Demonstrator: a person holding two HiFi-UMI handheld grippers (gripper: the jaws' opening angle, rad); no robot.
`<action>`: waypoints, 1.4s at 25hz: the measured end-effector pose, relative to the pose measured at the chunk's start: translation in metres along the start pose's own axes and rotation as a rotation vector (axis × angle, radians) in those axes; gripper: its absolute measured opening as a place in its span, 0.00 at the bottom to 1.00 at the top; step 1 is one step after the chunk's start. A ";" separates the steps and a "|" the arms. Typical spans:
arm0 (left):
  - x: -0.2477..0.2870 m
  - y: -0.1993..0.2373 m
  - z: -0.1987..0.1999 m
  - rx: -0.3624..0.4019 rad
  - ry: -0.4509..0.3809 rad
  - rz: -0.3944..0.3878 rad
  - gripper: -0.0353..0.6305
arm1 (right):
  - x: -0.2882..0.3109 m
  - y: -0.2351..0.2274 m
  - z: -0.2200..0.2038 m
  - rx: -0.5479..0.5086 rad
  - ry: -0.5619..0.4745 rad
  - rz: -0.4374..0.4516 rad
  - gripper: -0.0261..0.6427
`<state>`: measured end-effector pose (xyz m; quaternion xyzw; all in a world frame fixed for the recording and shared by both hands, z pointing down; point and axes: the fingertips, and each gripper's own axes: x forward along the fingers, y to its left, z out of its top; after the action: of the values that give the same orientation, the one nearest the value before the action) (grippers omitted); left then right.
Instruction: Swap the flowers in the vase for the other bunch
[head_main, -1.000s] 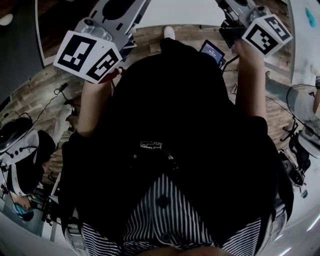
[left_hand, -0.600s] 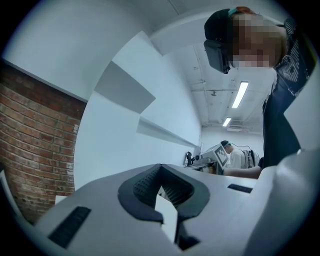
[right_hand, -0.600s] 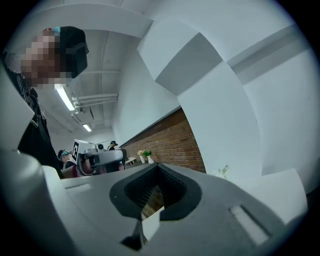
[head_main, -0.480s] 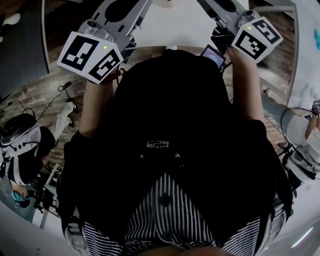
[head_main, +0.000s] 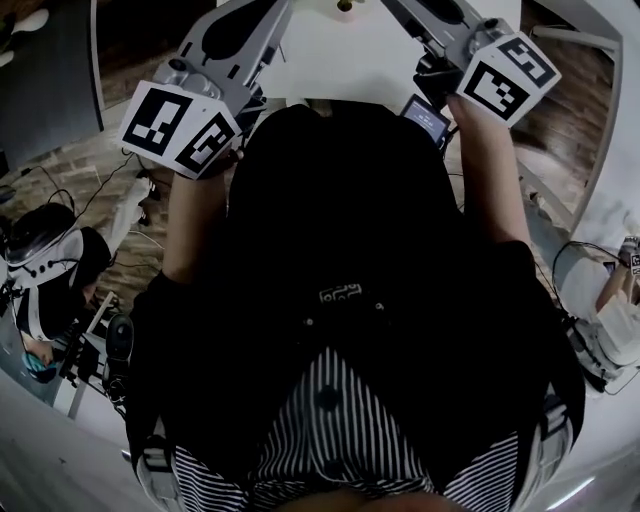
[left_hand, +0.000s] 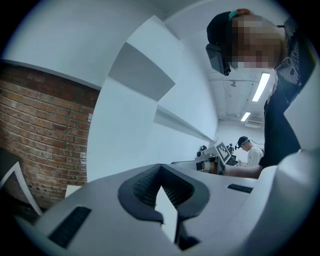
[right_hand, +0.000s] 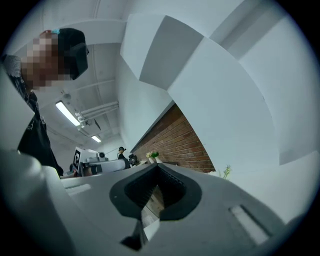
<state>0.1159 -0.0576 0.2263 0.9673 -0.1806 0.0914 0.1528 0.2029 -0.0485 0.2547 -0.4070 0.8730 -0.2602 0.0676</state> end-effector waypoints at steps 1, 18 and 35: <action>-0.001 0.003 -0.003 -0.013 0.006 0.001 0.06 | 0.003 -0.003 0.001 0.017 -0.007 0.006 0.04; 0.027 0.037 0.003 -0.017 0.027 -0.188 0.06 | 0.004 -0.021 0.004 0.040 -0.038 -0.184 0.05; 0.037 0.057 -0.011 -0.059 0.061 -0.199 0.06 | -0.001 -0.047 -0.037 0.091 0.050 -0.250 0.09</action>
<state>0.1274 -0.1163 0.2599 0.9723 -0.0817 0.0998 0.1949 0.2230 -0.0573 0.3104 -0.5026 0.8042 -0.3159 0.0310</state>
